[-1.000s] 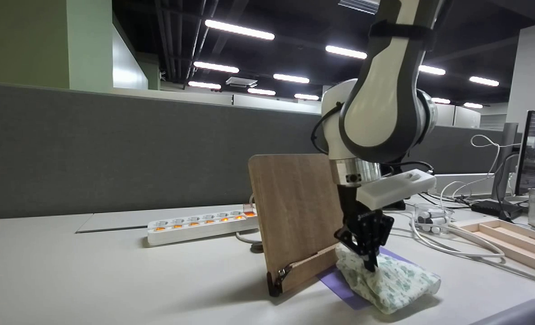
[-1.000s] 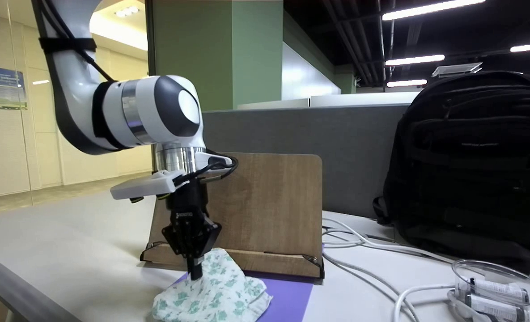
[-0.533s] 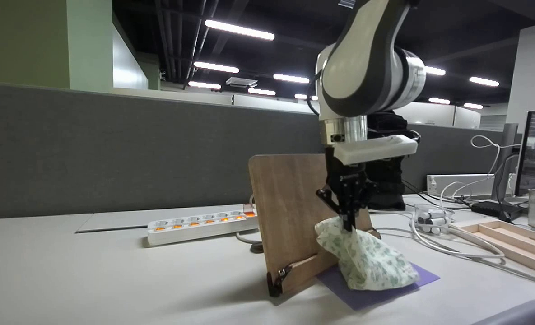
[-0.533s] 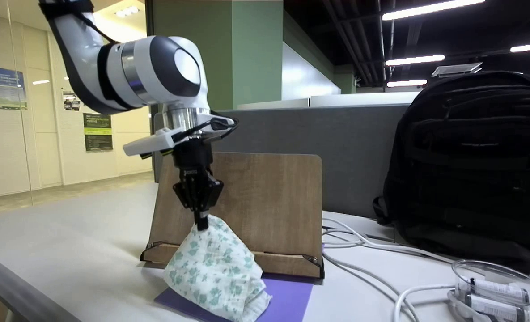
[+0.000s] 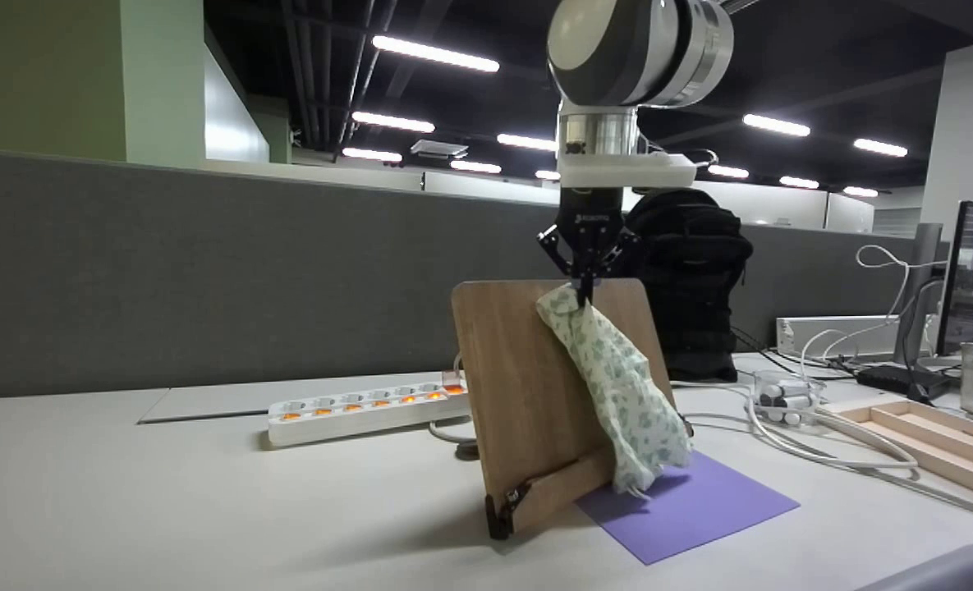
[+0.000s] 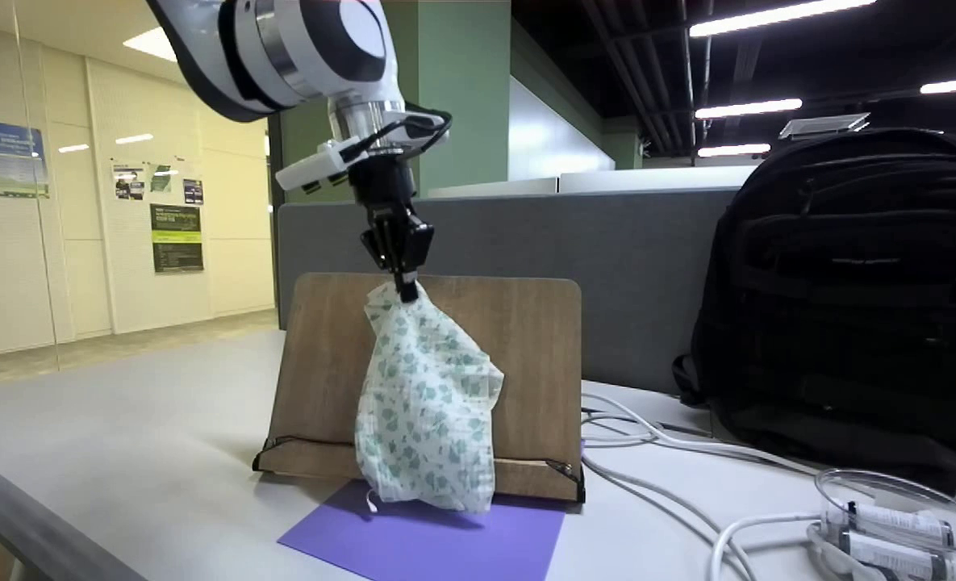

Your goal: Hang the cloth on the desk pad

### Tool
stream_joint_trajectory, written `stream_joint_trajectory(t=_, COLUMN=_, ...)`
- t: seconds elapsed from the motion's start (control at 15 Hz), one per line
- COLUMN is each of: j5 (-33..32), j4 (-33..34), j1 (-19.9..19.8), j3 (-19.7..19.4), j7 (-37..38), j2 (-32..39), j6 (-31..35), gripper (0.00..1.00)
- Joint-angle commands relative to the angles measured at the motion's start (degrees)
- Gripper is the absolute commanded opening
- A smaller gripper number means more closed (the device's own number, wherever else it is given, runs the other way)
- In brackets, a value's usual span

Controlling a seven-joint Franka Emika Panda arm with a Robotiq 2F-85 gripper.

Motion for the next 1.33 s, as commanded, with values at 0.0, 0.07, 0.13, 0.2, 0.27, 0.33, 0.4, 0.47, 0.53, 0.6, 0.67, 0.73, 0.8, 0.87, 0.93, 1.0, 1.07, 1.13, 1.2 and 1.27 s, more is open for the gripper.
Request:
stream_joint_trajectory(t=0.0, j5=-6.5, j4=5.4, j1=-1.7, j3=2.8, j7=8.4, j2=-1.8, j6=-1.6, gripper=0.00)
stream_joint_trajectory(t=0.07, j5=-8.9, j4=6.8, j1=-2.0, j3=3.5, j7=10.3, j2=-1.9, j6=-1.6, gripper=0.00)
stream_joint_trajectory(t=0.13, j5=-10.9, j4=8.4, j1=-2.2, j3=4.1, j7=12.1, j2=-2.1, j6=-2.1, gripper=0.00)
stream_joint_trajectory(t=0.2, j5=-12.7, j4=9.8, j1=-2.4, j3=4.8, j7=14.1, j2=-2.2, j6=-2.4, gripper=0.00)
stream_joint_trajectory(t=0.27, j5=-14.0, j4=11.3, j1=-2.5, j3=5.4, j7=15.7, j2=-2.1, j6=-2.9, gripper=0.00)
stream_joint_trajectory(t=0.33, j5=-15.5, j4=12.7, j1=-2.6, j3=5.9, j7=17.3, j2=-2.0, j6=-3.5, gripper=0.00)
stream_joint_trajectory(t=0.4, j5=-16.4, j4=13.6, j1=-2.6, j3=6.3, j7=18.5, j2=-1.9, j6=-4.5, gripper=0.00)
stream_joint_trajectory(t=0.47, j5=-17.1, j4=14.5, j1=-2.5, j3=6.6, j7=19.5, j2=-1.8, j6=-5.5, gripper=0.00)
stream_joint_trajectory(t=0.53, j5=-17.5, j4=15.2, j1=-2.4, j3=6.9, j7=20.1, j2=-1.8, j6=-6.7, gripper=0.00)
stream_joint_trajectory(t=0.6, j5=-17.3, j4=15.8, j1=-2.3, j3=7.1, j7=20.5, j2=-1.7, j6=-8.1, gripper=0.00)
stream_joint_trajectory(t=0.67, j5=-17.3, j4=16.2, j1=-2.2, j3=7.3, j7=20.9, j2=-1.7, j6=-9.1, gripper=0.00)
stream_joint_trajectory(t=0.73, j5=-16.6, j4=16.7, j1=-2.1, j3=7.5, j7=20.9, j2=-1.6, j6=-10.3, gripper=0.00)
stream_joint_trajectory(t=0.8, j5=-16.2, j4=17.0, j1=-2.0, j3=7.7, j7=21.2, j2=-1.6, j6=-11.4, gripper=0.00)
stream_joint_trajectory(t=0.87, j5=-15.7, j4=17.3, j1=-1.9, j3=7.8, j7=21.3, j2=-1.6, j6=-12.6, gripper=0.00)
stream_joint_trajectory(t=0.93, j5=-15.5, j4=17.5, j1=-1.8, j3=8.0, j7=21.7, j2=-1.5, j6=-13.5, gripper=0.00)
stream_joint_trajectory(t=1.0, j5=-15.3, j4=17.8, j1=-1.8, j3=8.1, j7=22.1, j2=-1.5, j6=-14.5, gripper=0.00)
stream_joint_trajectory(t=1.07, j5=-15.0, j4=18.1, j1=-1.7, j3=8.2, j7=22.4, j2=-1.5, j6=-15.5, gripper=0.00)
stream_joint_trajectory(t=1.13, j5=-14.7, j4=18.3, j1=-1.6, j3=8.3, j7=22.8, j2=-1.4, j6=-16.6, gripper=0.00)
stream_joint_trajectory(t=1.2, j5=-14.5, j4=18.5, j1=-1.6, j3=8.4, j7=23.1, j2=-1.4, j6=-17.7, gripper=0.00)
stream_joint_trajectory(t=1.27, j5=-14.4, j4=18.7, j1=-1.5, j3=8.5, j7=23.7, j2=-1.4, j6=-18.5, gripper=0.00)
